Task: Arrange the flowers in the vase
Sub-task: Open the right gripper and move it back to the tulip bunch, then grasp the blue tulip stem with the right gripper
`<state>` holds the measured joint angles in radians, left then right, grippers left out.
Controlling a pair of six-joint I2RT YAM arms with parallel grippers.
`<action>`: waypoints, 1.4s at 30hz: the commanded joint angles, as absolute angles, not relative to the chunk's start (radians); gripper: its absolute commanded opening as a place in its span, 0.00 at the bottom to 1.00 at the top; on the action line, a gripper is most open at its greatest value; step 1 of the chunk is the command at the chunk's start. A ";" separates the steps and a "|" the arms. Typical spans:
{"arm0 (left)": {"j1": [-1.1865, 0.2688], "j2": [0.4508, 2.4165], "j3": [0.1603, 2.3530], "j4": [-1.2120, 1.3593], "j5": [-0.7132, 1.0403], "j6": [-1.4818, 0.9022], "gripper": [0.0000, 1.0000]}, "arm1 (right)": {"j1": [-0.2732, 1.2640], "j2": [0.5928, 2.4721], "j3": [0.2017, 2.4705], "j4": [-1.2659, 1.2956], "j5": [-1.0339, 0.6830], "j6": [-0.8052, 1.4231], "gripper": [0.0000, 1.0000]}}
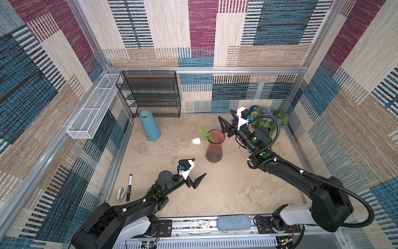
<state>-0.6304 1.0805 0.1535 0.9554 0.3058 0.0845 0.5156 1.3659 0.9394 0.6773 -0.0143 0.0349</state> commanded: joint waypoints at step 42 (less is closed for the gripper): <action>-0.638 1.094 0.178 0.915 0.307 0.095 0.99 | 0.170 2.258 1.737 -0.590 0.066 0.022 0.39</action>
